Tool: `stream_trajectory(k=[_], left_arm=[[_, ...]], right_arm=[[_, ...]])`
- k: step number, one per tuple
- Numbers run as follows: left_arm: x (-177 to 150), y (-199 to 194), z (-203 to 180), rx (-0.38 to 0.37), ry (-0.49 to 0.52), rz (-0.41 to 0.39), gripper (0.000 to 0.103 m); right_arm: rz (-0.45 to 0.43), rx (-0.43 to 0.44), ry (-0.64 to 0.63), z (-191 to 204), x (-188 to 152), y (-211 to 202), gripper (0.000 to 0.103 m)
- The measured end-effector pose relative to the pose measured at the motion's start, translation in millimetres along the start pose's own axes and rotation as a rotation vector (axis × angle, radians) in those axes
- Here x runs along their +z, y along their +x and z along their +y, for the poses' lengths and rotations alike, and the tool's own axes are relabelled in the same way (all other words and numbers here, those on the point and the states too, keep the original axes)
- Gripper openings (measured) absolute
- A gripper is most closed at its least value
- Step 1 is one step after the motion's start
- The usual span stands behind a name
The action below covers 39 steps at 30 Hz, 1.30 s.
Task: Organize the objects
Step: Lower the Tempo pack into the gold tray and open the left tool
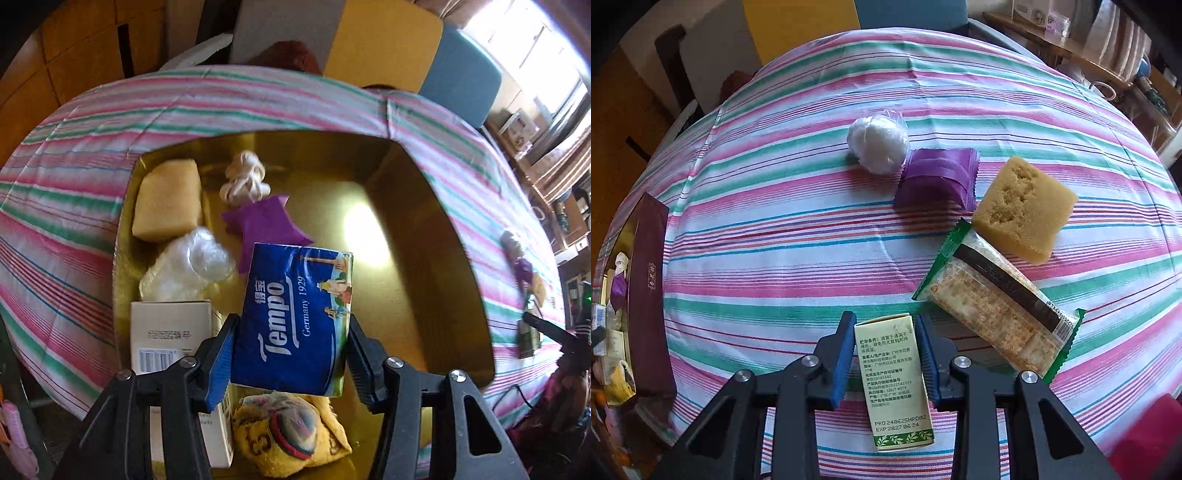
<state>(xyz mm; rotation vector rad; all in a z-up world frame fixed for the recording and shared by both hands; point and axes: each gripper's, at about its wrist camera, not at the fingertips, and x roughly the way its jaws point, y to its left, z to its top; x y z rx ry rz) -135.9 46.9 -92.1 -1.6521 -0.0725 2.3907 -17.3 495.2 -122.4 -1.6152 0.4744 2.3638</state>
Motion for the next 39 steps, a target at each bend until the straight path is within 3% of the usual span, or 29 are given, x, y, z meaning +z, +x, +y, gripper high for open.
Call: stream_trajectory(k=[12, 20, 25, 34, 39], left_arm=[[-4.7, 23.1, -17.9, 0.142, 0.063, 0.044, 0.055], [-8.2, 23.0, -23.0, 0.155, 0.069, 0.040, 0.055], [-12.0, -1.2, -25.5, 0.160, 0.083, -0.014, 0.055], [-34.4, -47.8, -35.2, 0.183, 0.162, -0.195, 0.055], [-39.3, -53.7, -37.9, 0.169, 0.175, -0.217, 0.055]], right_arm=[[-0.002, 0.008, -0.011, 8.3, 5.3, 5.4, 0.033], [0.001, 0.011, -0.014, 9.3, 6.6, 7.0, 0.033], [0.000, 0.017, -0.013, 8.4, 6.4, 7.7, 0.033], [0.014, 0.033, -0.044, 13.2, 5.4, 11.9, 0.032], [0.009, 0.033, -0.083, 22.4, 4.4, 13.0, 0.031]])
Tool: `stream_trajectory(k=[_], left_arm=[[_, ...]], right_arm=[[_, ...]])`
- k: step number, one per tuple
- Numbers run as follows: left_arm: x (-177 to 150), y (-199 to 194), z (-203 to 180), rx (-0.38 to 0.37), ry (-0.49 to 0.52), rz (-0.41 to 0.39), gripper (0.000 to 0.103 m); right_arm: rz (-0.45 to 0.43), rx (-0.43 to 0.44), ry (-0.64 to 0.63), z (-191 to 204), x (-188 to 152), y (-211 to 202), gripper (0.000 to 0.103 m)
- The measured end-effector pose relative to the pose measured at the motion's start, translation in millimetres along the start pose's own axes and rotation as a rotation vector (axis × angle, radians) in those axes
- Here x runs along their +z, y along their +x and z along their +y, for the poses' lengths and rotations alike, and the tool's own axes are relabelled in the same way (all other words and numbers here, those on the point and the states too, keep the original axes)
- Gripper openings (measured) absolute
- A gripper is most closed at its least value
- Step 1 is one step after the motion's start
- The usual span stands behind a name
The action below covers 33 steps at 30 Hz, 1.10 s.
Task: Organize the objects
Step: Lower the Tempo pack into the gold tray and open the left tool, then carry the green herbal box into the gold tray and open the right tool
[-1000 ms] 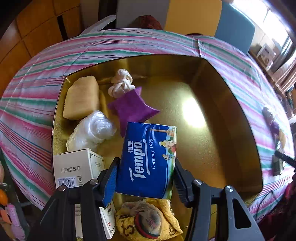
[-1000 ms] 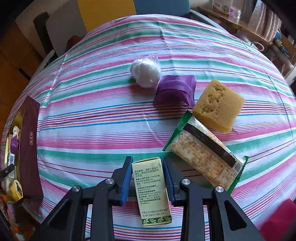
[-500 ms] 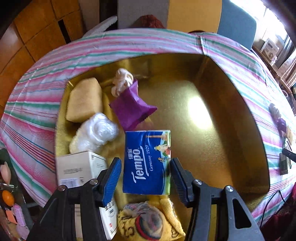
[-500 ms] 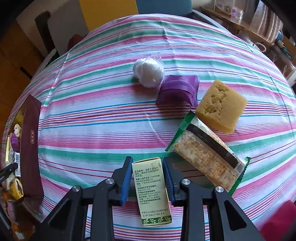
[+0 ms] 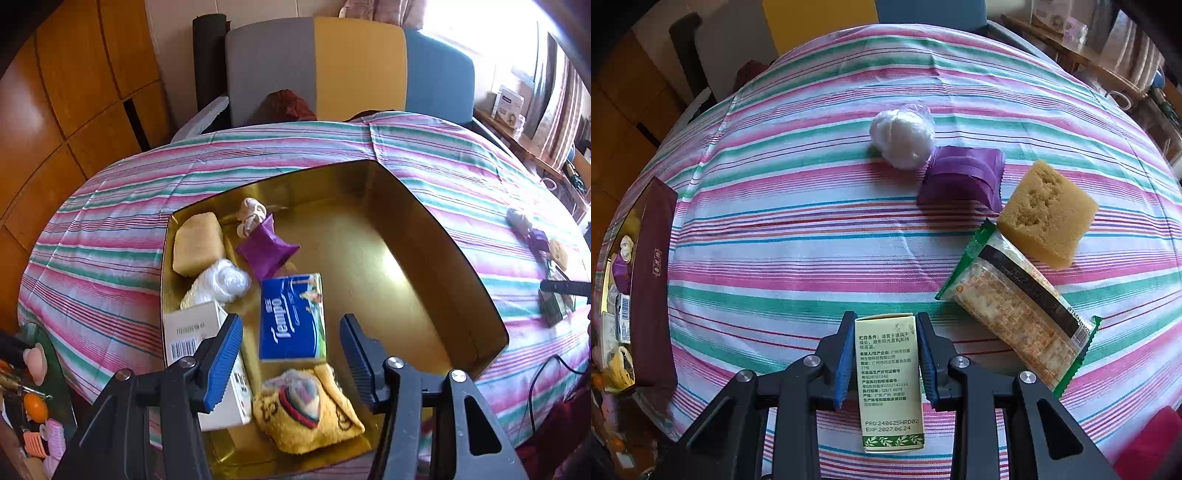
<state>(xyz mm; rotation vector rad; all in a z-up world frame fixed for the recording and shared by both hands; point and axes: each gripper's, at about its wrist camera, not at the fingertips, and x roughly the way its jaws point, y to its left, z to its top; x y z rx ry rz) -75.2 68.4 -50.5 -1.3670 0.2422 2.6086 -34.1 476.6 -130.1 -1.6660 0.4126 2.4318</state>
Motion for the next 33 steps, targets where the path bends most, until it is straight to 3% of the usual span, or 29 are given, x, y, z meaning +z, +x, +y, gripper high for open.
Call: stream_trajectory(k=[11, 21, 27, 33], left_arm=[[-11.3, -6.1, 15.0, -0.032, -0.040, -0.029, 0.055], [-17.6, -11.3, 26.4, -0.057, -0.066, -0.043, 0.055], [-21.1, -10.9, 33.0, -0.066, -0.086, -0.042, 0.055], [-21.2, -16.3, 52.4, -0.064, -0.141, -0.060, 0.055]], right_arm=[[-0.025, -0.011, -0.042, 14.4, -5.8, -5.9, 0.030], [-0.055, 0.042, -0.033, 39.2, -8.1, -25.0, 0.030], [-0.118, 0.098, -0.084, 85.7, -2.6, -57.2, 0.030], [-0.191, 0.212, -0.210, 171.2, 1.5, -88.5, 0.030]])
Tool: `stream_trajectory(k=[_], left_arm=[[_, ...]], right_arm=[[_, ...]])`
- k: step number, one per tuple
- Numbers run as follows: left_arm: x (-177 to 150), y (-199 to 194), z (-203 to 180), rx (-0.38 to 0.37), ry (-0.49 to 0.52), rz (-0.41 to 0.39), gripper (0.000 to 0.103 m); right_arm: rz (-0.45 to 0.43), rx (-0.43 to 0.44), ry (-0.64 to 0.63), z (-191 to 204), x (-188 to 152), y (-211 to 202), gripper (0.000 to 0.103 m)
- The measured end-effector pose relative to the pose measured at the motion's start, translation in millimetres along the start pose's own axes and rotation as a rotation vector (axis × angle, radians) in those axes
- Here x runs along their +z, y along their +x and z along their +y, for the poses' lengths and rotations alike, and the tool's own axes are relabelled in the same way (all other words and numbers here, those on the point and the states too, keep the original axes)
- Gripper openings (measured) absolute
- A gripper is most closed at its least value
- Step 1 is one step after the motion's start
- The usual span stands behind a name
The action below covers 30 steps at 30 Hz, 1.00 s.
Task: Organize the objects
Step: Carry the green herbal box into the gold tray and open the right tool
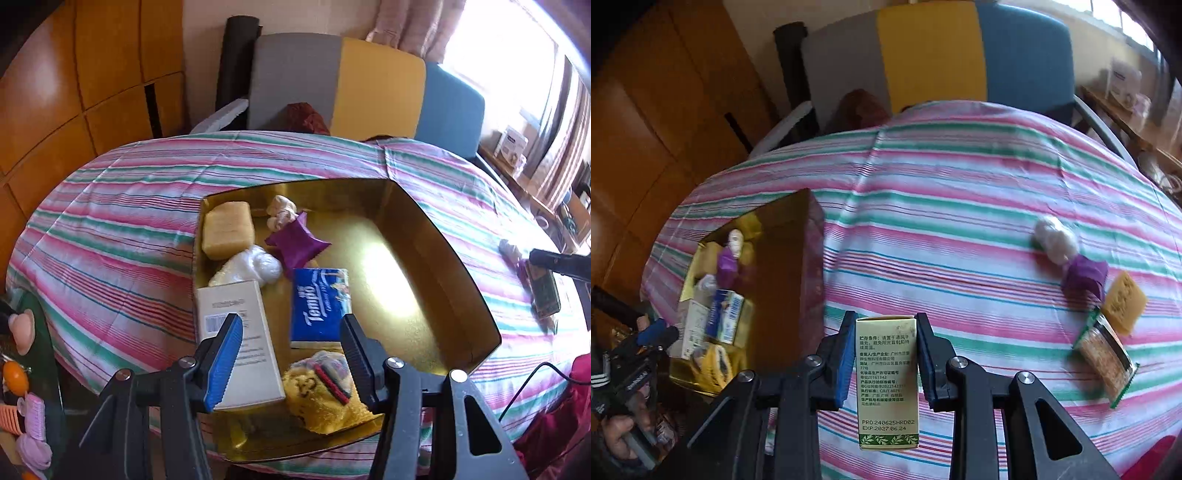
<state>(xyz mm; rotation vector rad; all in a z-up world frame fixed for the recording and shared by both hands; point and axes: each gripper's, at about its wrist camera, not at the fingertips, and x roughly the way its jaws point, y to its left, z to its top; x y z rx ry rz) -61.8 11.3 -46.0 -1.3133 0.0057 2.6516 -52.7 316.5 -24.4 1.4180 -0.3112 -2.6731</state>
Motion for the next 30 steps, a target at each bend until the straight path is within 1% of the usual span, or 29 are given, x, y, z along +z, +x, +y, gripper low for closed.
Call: stream_trajectory(k=[3, 7, 11, 13, 18, 23, 26, 28, 30], left_arm=[[0.6, -2.7, 14.4, 0.012, -0.033, -0.007, 0.055], [-1.5, -2.1, 31.3, 0.027, -0.071, 0.000, 0.055], [-6.9, -0.3, 42.4, 0.032, -0.090, 0.013, 0.055], [-9.2, 0.7, 47.4, 0.034, -0.101, 0.018, 0.055], [-11.9, 6.9, 54.7, 0.028, -0.121, 0.031, 0.055], [-13.2, 7.9, 56.7, 0.019, -0.125, 0.037, 0.055], [-13.2, 7.4, 56.8, 0.019, -0.126, 0.036, 0.055], [-12.1, 6.4, 55.9, 0.018, -0.124, 0.032, 0.055], [-10.5, 3.2, 54.0, 0.019, -0.118, 0.023, 0.055]], right_arm=[[0.005, 0.081, -0.067, 46.7, 6.7, 8.8, 0.030], [0.072, 0.142, -0.156, 102.1, 5.2, 44.3, 0.030], [0.180, 0.166, -0.194, 134.6, -8.6, 91.5, 0.030], [0.221, 0.175, -0.198, 144.7, -16.1, 106.4, 0.030], [0.269, 0.172, -0.209, 161.5, -29.9, 128.4, 0.030], [0.294, 0.186, -0.185, 161.2, -39.7, 139.2, 0.033], [0.302, 0.204, -0.156, 156.2, -42.1, 140.2, 0.037], [0.297, 0.211, -0.140, 152.8, -42.9, 136.3, 0.038], [0.276, 0.226, -0.117, 147.4, -41.6, 128.0, 0.047]])
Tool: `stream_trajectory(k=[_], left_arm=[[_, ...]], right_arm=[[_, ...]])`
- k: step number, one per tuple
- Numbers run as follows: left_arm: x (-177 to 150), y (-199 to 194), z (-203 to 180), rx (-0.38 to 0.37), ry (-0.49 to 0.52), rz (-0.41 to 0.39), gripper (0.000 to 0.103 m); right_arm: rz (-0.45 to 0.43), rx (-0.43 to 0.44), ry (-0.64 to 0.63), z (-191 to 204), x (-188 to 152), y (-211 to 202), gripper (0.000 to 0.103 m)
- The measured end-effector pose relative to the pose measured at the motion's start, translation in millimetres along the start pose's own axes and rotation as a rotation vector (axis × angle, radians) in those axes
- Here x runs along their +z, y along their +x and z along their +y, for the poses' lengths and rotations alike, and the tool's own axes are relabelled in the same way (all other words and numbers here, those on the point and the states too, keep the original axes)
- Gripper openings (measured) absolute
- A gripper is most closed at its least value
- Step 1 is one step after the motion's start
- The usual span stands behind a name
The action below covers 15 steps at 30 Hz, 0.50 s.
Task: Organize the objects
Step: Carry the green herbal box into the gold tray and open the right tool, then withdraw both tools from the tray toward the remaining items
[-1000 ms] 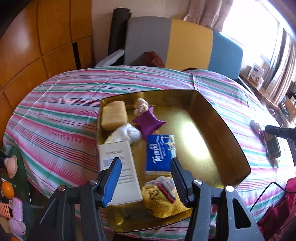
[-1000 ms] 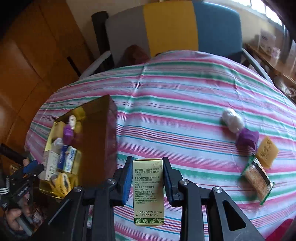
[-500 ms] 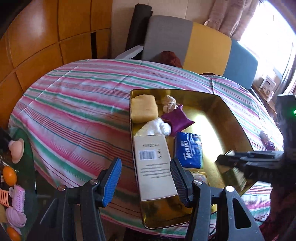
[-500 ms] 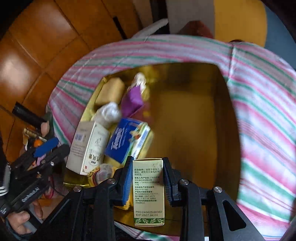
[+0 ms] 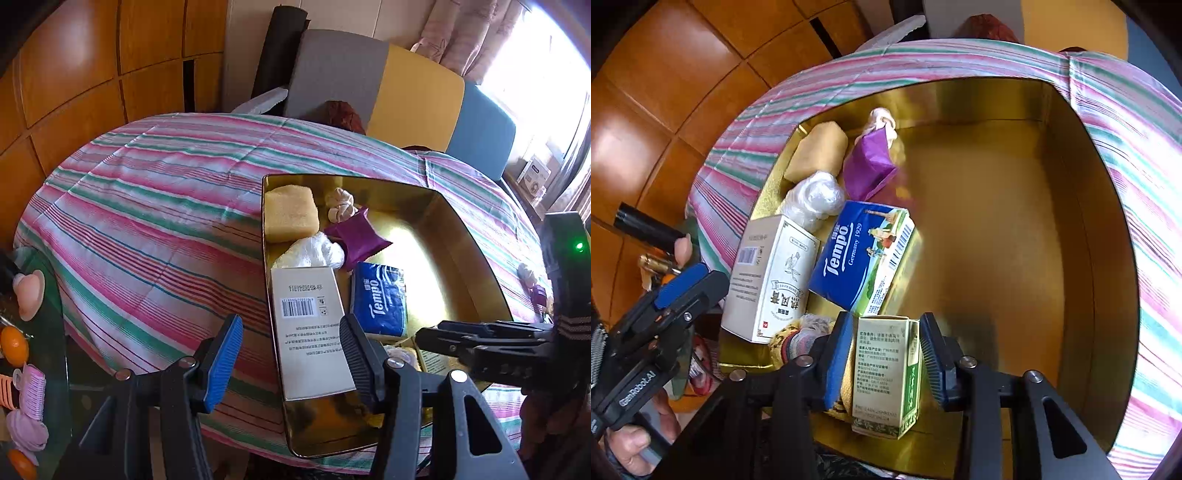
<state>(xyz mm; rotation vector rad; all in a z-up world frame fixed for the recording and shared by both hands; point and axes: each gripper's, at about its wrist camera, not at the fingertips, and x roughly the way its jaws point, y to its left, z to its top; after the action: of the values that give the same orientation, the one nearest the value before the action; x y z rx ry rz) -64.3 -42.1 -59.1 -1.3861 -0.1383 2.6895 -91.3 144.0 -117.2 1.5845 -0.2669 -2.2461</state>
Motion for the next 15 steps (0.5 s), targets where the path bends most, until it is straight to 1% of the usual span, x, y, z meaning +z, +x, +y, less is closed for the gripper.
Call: stream_trajectory(k=[4, 6, 10, 12, 15], left_arm=[[2.2, -7.3, -7.5, -0.002, 0.021, -0.016, 0.055], [2.9, -10.2, -12.9, -0.005, 0.035, -0.020, 0.055], [3.7, -16.1, -27.2, -0.011, 0.071, -0.032, 0.055], [3.7, -18.2, -34.5, -0.017, 0.091, -0.036, 0.055], [4.5, -21.3, -46.5, -0.025, 0.126, -0.043, 0.055]], right_arm=[[-0.060, -0.003, 0.008, -4.6, -1.0, -23.3, 0.058], [-0.093, -0.018, 0.004, -7.4, -3.5, -37.3, 0.067], [-0.162, -0.067, -0.009, -13.5, -9.6, -66.1, 0.073], [-0.194, -0.094, -0.014, -16.9, -12.1, -79.5, 0.080], [-0.230, -0.142, -0.016, -30.3, -16.9, -100.5, 0.082]])
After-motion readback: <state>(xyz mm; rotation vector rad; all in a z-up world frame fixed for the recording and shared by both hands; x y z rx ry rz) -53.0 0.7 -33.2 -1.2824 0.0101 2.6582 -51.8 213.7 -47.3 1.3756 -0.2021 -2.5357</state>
